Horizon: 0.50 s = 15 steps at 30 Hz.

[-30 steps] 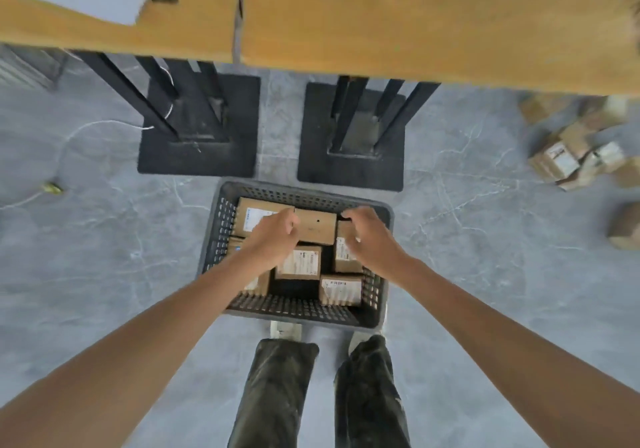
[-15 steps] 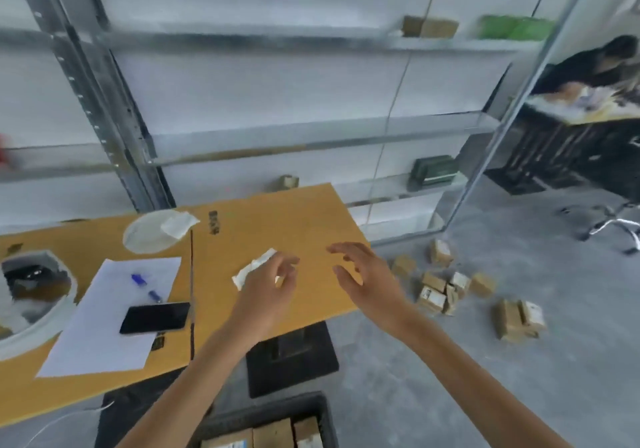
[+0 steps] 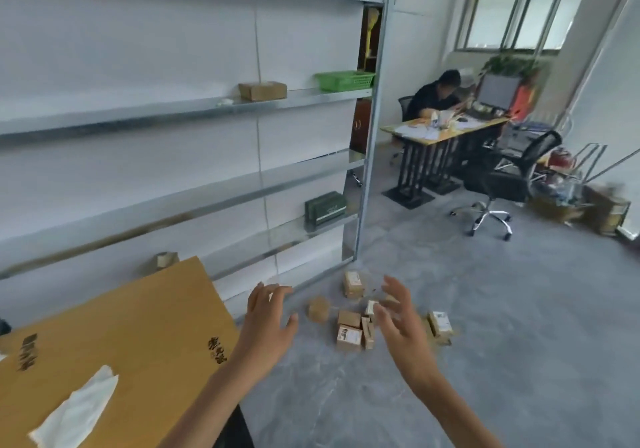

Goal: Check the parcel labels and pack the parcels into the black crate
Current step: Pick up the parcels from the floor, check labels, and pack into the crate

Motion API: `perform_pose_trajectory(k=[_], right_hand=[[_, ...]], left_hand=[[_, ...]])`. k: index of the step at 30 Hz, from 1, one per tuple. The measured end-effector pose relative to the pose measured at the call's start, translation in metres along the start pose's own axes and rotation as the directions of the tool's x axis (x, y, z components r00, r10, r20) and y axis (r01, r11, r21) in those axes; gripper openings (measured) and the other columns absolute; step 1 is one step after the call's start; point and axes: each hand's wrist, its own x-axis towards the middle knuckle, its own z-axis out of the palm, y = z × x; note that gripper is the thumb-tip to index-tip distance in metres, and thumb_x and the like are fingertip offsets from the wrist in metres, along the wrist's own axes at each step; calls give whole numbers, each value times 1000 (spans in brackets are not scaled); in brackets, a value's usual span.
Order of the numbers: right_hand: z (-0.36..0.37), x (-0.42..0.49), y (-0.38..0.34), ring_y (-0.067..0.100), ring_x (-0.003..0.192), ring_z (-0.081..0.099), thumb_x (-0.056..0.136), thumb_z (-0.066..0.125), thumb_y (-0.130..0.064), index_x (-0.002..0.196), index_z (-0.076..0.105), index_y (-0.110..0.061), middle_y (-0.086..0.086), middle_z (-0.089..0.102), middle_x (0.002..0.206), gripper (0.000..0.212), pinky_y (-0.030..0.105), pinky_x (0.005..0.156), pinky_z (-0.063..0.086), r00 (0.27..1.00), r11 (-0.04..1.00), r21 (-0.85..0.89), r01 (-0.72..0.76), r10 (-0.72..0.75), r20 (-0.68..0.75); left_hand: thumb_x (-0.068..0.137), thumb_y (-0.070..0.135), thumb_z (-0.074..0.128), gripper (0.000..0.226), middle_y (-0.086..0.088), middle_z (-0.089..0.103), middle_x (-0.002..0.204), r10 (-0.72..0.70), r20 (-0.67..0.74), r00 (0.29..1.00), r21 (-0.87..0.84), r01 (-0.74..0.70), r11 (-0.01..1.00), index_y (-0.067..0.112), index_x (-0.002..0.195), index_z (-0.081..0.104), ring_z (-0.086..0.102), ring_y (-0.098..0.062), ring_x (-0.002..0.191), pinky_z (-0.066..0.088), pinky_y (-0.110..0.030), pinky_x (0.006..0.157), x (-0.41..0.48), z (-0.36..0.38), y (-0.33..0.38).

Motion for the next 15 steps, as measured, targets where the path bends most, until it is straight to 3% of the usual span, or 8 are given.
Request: perform_pose_trajectory(k=[7,11,15], right_hand=[[-146,60,50,5,88,59,96,49,-10,120,47,-27,-7,59,101,30,5,67,45,985,996,-29,-87,82,-150],[-178,81,73,-10,74,58,96,49,-9,119,51,-23,-3,62,96,26,2,62,43,975,992,-40,-117,107,-197],[-187,102,96,9,87,63,96,49,-12,117,54,-23,0,66,98,24,8,64,46,972,983,-58,-174,162,-173]], left_hand=[[90,16,57,38,-7,47,126,-22,78,997,-17,24,1000,10,126,49,36,-22,126,22,-24,106,55,85,66],[91,18,56,36,-5,46,126,-32,115,993,-23,35,999,14,126,48,35,-19,124,21,-20,100,78,107,78],[91,17,56,36,-5,47,129,-59,138,989,-33,64,997,15,126,48,36,-21,125,25,-26,103,105,120,76]])
